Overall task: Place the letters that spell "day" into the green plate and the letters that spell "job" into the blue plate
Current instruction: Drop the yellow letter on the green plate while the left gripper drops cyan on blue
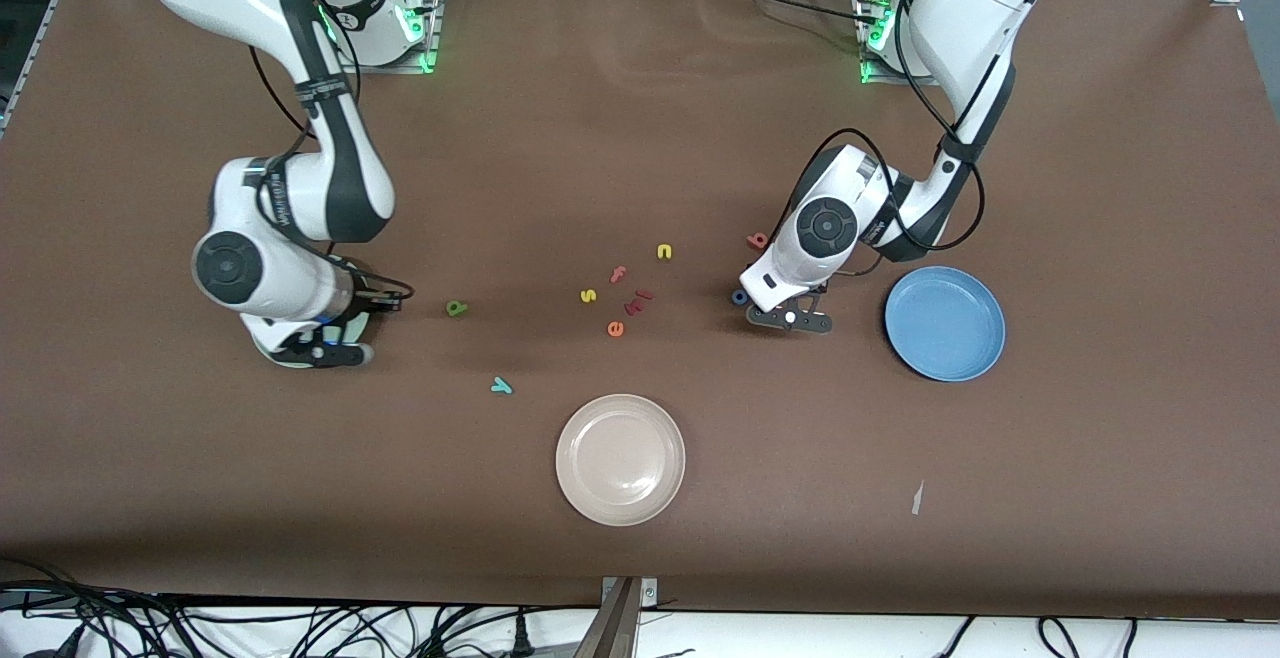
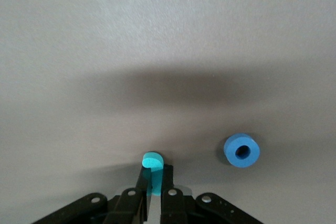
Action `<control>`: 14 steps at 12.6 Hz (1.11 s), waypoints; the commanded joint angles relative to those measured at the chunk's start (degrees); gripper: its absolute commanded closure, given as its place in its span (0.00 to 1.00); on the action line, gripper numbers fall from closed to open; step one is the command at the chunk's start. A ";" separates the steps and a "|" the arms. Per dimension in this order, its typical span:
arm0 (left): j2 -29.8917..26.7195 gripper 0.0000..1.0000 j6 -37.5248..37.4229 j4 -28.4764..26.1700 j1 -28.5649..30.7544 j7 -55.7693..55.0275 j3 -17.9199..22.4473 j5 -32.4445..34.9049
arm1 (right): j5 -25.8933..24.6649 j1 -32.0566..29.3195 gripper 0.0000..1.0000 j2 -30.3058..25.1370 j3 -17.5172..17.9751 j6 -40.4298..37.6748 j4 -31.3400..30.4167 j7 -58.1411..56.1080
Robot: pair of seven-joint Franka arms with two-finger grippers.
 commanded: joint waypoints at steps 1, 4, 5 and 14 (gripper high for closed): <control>-4.77 1.00 -6.85 1.19 2.03 0.82 0.49 1.62 | 1.35 0.40 1.00 -0.91 -4.58 -0.87 -2.31 -1.96; -7.41 1.00 -11.00 2.17 8.78 13.17 0.40 1.53 | 1.70 -2.23 1.00 -0.47 -6.18 2.71 -6.08 -5.20; -7.94 1.00 -11.01 2.17 12.12 18.44 0.14 1.53 | 1.79 -2.24 1.00 -1.34 -6.18 5.52 -9.05 -5.83; -1.89 0.90 -7.85 1.47 24.46 36.60 0.40 3.20 | 5.13 -2.25 0.00 -5.13 -5.74 11.17 -13.75 -2.09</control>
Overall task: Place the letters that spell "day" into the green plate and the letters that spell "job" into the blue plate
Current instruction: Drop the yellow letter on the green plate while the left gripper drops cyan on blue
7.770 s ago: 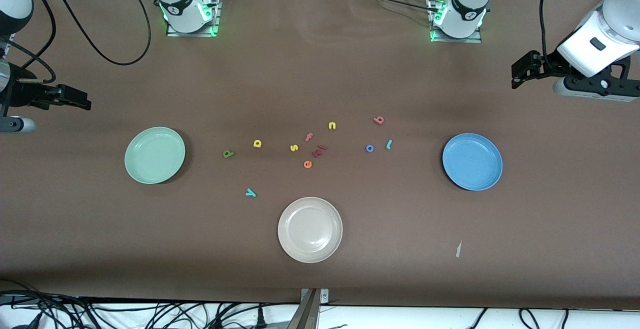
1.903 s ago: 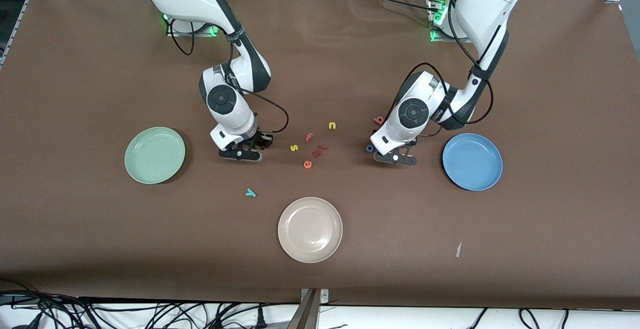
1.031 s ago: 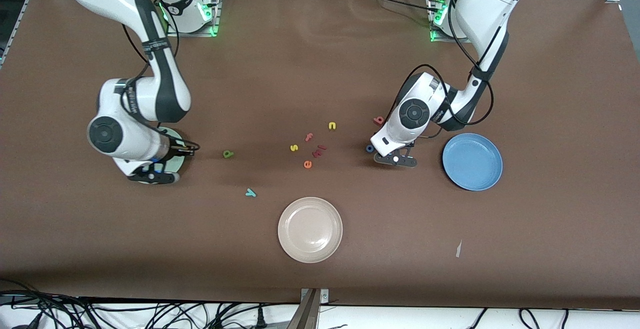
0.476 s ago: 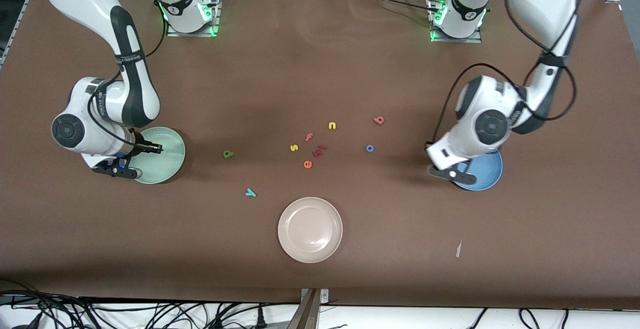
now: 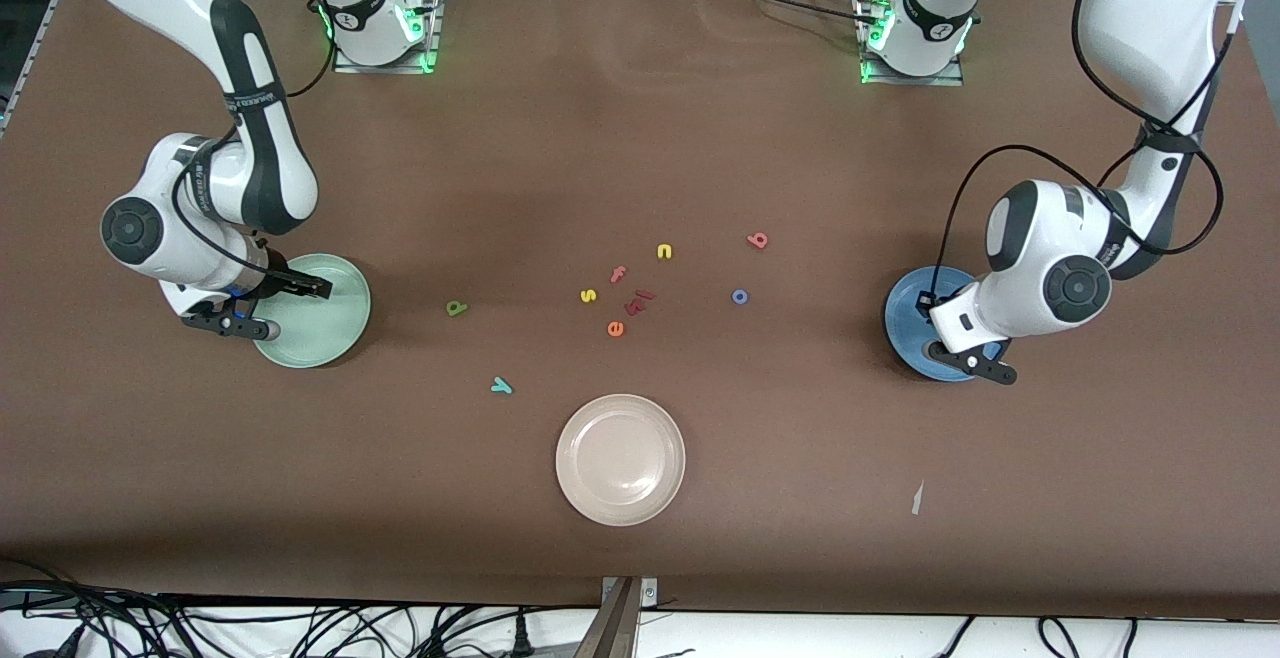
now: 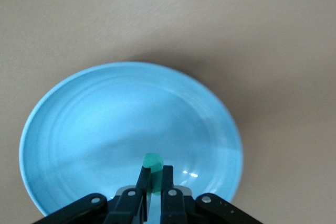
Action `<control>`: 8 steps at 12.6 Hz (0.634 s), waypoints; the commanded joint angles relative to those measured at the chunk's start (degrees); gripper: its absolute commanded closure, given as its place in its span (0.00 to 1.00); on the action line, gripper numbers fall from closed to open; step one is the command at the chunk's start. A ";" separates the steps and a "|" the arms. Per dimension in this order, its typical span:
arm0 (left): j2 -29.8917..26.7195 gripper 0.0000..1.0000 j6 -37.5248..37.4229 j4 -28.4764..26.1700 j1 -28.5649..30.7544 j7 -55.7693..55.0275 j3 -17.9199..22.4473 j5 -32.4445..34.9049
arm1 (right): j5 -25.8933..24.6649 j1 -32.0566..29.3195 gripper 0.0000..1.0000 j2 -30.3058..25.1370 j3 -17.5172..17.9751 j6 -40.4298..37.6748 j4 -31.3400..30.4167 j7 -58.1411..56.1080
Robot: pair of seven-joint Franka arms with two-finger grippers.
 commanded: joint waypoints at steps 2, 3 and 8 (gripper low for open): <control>2.60 0.01 1.64 -0.06 0.44 1.37 -0.72 2.22 | 1.85 0.89 0.00 -0.63 3.11 -1.35 2.18 14.02; 2.26 0.00 1.03 0.20 0.52 1.63 -0.72 2.22 | 2.98 0.90 0.00 -0.11 4.78 -0.73 2.61 19.64; -2.75 0.00 -3.79 2.22 -1.67 0.32 -2.03 1.61 | 4.22 6.42 0.00 3.57 8.49 4.01 5.16 45.93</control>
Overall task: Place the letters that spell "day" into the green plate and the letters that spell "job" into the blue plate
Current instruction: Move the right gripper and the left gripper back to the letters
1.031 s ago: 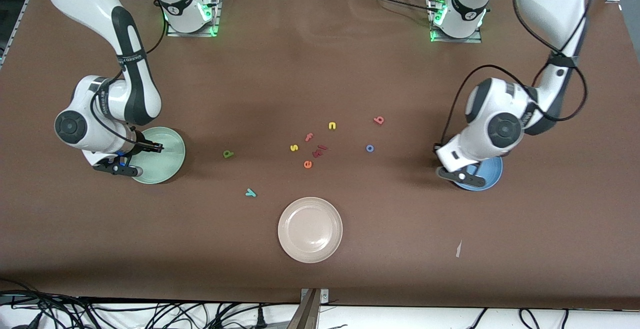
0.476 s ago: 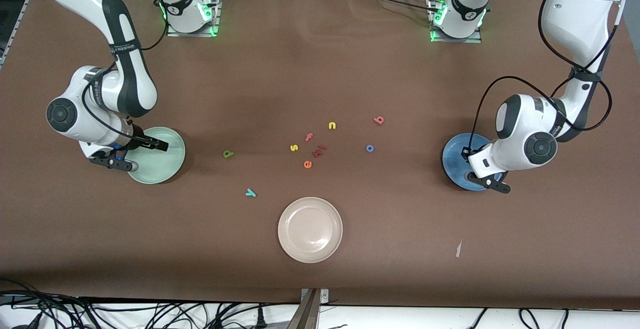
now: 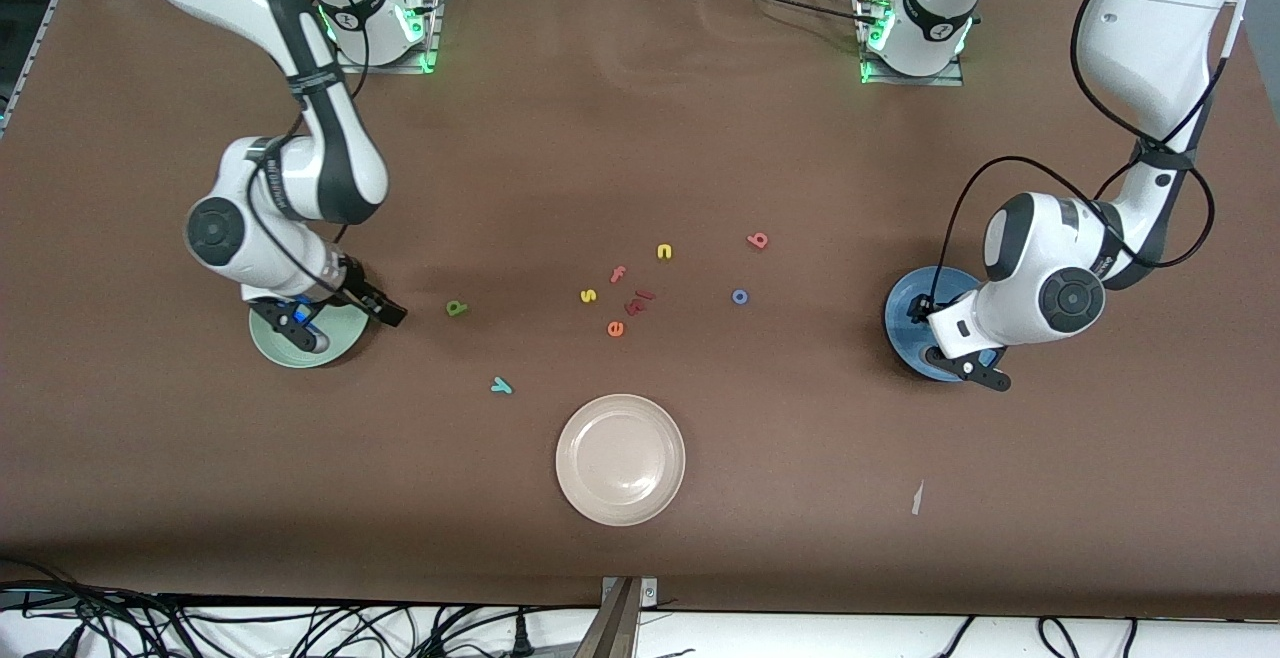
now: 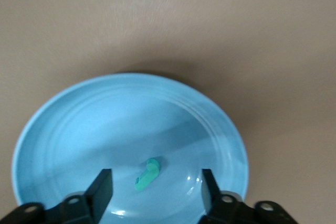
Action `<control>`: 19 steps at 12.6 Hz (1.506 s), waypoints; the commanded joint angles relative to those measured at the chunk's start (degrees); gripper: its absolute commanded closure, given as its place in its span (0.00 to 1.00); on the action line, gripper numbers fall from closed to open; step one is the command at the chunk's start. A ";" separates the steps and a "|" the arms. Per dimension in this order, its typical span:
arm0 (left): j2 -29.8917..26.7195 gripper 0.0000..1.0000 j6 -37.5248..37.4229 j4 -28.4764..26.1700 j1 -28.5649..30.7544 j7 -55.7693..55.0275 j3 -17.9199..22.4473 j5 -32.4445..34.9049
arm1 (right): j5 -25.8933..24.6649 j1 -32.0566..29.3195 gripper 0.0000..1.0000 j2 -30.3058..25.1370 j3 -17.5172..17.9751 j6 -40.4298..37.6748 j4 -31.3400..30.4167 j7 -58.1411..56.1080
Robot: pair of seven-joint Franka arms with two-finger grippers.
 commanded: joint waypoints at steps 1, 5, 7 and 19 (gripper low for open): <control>-3.35 0.00 -5.61 1.93 -2.24 -3.27 -1.82 0.90 | 1.16 3.17 0.00 3.73 -0.25 1.40 3.22 10.81; -2.65 0.00 -6.16 3.44 -3.65 -31.17 -9.38 0.64 | 0.63 3.62 0.00 4.36 -0.25 -0.26 4.90 13.66; -1.51 0.00 -3.37 3.53 -6.54 -41.92 -9.92 0.64 | 0.72 4.32 0.00 4.45 -0.25 -1.77 5.52 19.15; 5.79 0.00 7.29 3.44 -15.08 -67.19 -9.83 1.43 | 0.63 8.71 0.00 4.53 -0.07 13.15 -3.52 33.70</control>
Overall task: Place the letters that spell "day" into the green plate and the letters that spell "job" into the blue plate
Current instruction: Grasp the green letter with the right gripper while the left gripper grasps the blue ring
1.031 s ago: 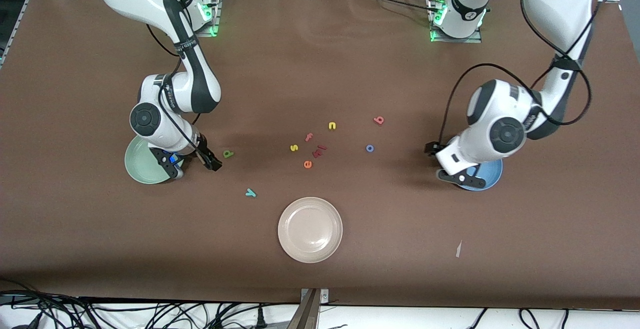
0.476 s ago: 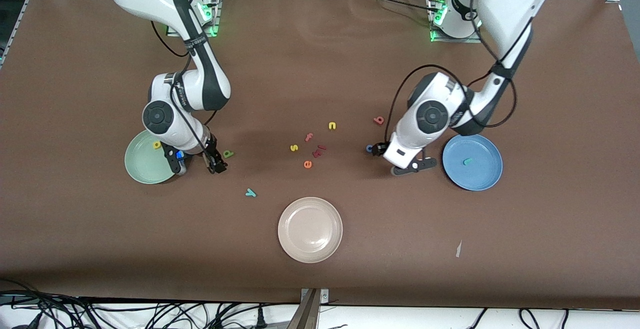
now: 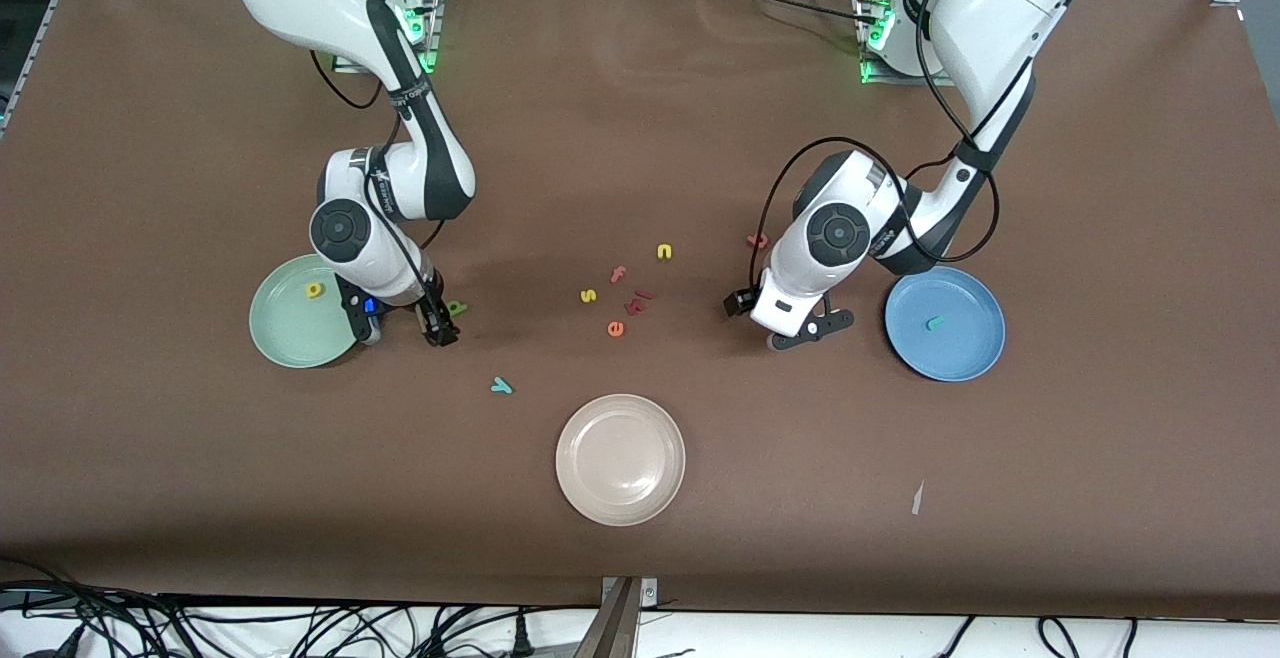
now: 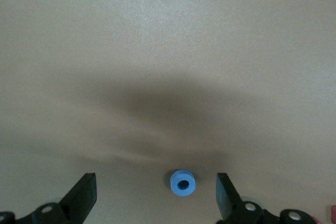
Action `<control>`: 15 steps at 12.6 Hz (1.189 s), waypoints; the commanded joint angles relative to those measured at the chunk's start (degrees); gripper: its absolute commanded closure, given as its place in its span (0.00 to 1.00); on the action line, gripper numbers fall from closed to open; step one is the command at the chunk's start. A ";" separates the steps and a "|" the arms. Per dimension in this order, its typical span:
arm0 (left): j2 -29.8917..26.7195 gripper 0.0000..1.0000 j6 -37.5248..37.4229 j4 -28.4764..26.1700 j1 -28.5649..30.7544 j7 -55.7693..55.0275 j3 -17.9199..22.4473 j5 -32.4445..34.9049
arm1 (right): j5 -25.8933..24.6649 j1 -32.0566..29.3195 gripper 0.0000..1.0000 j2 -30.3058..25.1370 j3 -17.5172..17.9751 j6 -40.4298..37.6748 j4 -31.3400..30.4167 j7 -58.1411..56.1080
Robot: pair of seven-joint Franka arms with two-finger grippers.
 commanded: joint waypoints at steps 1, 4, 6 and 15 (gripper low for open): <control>0.68 0.00 -0.65 0.86 -0.15 -1.46 -0.10 1.26 | 0.62 1.73 0.00 -1.64 -0.10 6.10 -4.63 0.26; 2.78 0.00 0.23 0.94 -4.70 -4.34 1.12 1.44 | 0.62 2.61 0.00 -1.03 -0.01 8.06 -4.99 0.26; 2.88 0.16 1.37 1.56 -5.07 -7.52 1.21 1.53 | 0.62 2.88 0.01 -0.85 -0.01 8.40 -5.08 0.09; 4.19 0.52 3.74 1.39 -5.15 -7.79 1.13 5.92 | 0.80 2.88 0.57 -0.23 0.78 12.10 -6.66 -0.53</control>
